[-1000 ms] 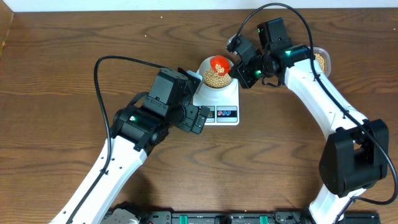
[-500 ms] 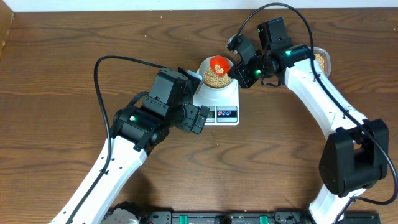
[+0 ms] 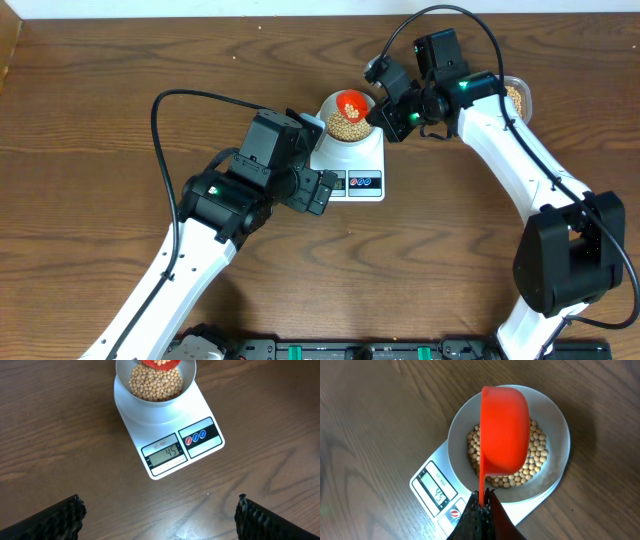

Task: Scoop item into bowl and weigh 50g on scale
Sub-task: 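Tilt the red scoop slightly, trickling soybeans into the bowl, then keep tilting the scoop over the bowl, adding beans slowly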

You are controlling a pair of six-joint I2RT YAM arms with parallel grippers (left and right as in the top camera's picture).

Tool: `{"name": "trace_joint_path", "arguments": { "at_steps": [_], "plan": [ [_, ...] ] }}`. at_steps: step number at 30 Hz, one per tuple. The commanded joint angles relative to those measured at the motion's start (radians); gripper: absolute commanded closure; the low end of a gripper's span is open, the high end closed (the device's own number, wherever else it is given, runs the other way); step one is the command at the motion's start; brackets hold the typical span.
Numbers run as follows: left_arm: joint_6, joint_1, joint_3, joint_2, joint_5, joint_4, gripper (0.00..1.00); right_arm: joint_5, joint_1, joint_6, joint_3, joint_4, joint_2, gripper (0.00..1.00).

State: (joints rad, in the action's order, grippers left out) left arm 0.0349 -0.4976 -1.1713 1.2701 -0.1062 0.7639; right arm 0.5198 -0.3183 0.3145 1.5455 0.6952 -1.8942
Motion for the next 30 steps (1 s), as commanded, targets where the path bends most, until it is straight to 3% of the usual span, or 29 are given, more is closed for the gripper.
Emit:
{"name": "trace_joint_path", "arguments": {
  "at_steps": [1, 30],
  "plan": [
    [0.014, 0.003, 0.003, 0.008, -0.006, 0.006, 0.02, 0.002, -0.002, 0.062, 0.024, 0.0, 0.024, 0.99],
    [0.014, 0.003, 0.003, 0.008, -0.006, 0.006, 0.02, -0.028, -0.003, 0.234, 0.024, 0.002, 0.024, 0.99]
  ]
}}
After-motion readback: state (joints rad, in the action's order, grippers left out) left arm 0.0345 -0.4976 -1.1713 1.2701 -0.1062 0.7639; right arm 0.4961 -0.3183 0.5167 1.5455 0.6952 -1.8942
